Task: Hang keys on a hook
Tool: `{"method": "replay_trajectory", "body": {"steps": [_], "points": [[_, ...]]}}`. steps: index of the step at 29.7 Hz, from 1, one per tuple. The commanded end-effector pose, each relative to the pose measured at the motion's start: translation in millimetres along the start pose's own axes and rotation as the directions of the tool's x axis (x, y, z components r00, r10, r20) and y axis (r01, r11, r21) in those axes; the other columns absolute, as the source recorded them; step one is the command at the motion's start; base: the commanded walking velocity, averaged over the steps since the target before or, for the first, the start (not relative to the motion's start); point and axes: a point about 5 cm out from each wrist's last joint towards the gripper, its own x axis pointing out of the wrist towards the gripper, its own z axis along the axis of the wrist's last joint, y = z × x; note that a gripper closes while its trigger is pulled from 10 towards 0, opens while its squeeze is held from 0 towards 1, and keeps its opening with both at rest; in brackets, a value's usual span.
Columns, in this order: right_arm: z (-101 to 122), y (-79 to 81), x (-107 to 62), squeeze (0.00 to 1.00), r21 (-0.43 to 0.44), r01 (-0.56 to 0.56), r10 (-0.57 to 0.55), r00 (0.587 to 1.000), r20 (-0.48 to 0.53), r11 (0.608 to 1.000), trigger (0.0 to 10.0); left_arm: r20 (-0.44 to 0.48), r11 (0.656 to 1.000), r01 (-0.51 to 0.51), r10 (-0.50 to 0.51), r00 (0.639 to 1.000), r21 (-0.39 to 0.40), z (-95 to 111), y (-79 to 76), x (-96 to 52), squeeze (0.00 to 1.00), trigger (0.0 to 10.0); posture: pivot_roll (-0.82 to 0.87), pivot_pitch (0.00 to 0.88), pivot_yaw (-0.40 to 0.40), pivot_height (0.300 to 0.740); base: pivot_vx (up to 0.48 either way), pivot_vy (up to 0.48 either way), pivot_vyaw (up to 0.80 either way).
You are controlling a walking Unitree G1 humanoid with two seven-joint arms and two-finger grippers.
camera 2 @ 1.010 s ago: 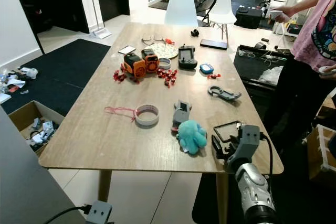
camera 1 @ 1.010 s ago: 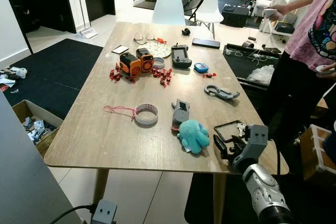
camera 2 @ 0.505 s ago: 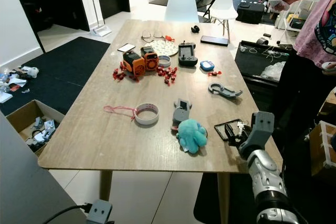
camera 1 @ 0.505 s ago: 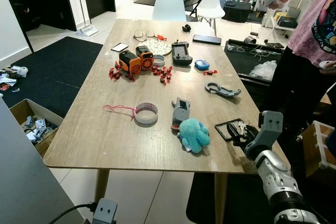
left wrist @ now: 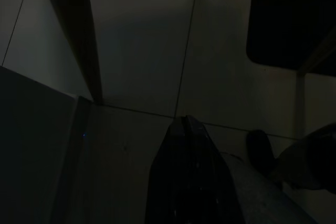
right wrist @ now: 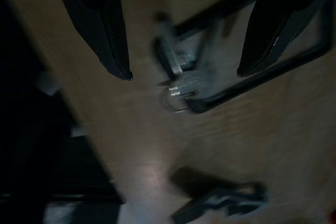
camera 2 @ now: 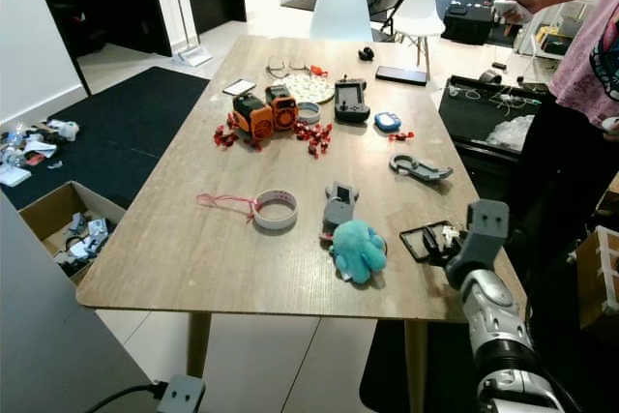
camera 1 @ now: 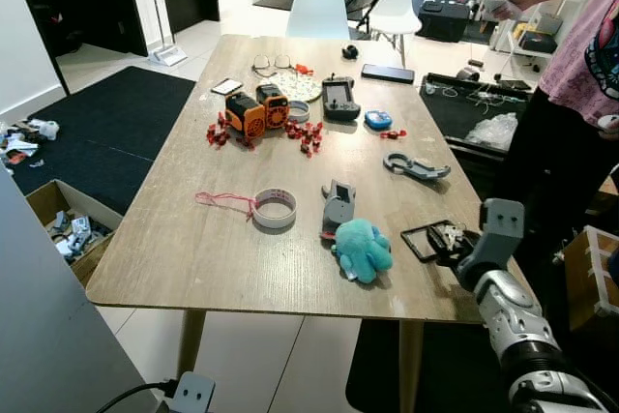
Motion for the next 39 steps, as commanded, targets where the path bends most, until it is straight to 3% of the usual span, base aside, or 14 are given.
{"method": "replay_trajectory", "body": {"steps": [1, 14, 39], "points": [[5, -6.3, 1.6, 0.0, 0.024, 0.036, -0.037, 0.999, 0.015, 0.999, 10.0, 0.004, 1.0, -0.006, 0.006, 1.0, -0.002, -1, 3.1, -1.6, 0.0, 10.0, 0.05, 0.066, -0.032, 0.74, 0.0, 0.0, 0.0], [34, -3.9, 14.8, 0.0, 0.032, 0.046, -0.048, 0.997, 0.06, 0.998, 10.0, 0.041, 0.996, -0.048, 0.051, 0.998, -0.078, 5, 8.8, -0.4, 0.0, 10.0, 0.06, 0.083, -0.039, 0.74, 0.0, 0.0, 0.0], [38, 15.2, 23.8, 0.0, -0.009, -0.013, 0.013, 1.0, 0.028, 1.0, 10.0, 0.221, 0.997, -0.027, 0.043, 0.974, -0.072, 31, 3.3, 1.9, 0.0, 10.0, 0.06, 0.146, -0.04, 0.74, 0.0, 0.0, 0.0]]}}
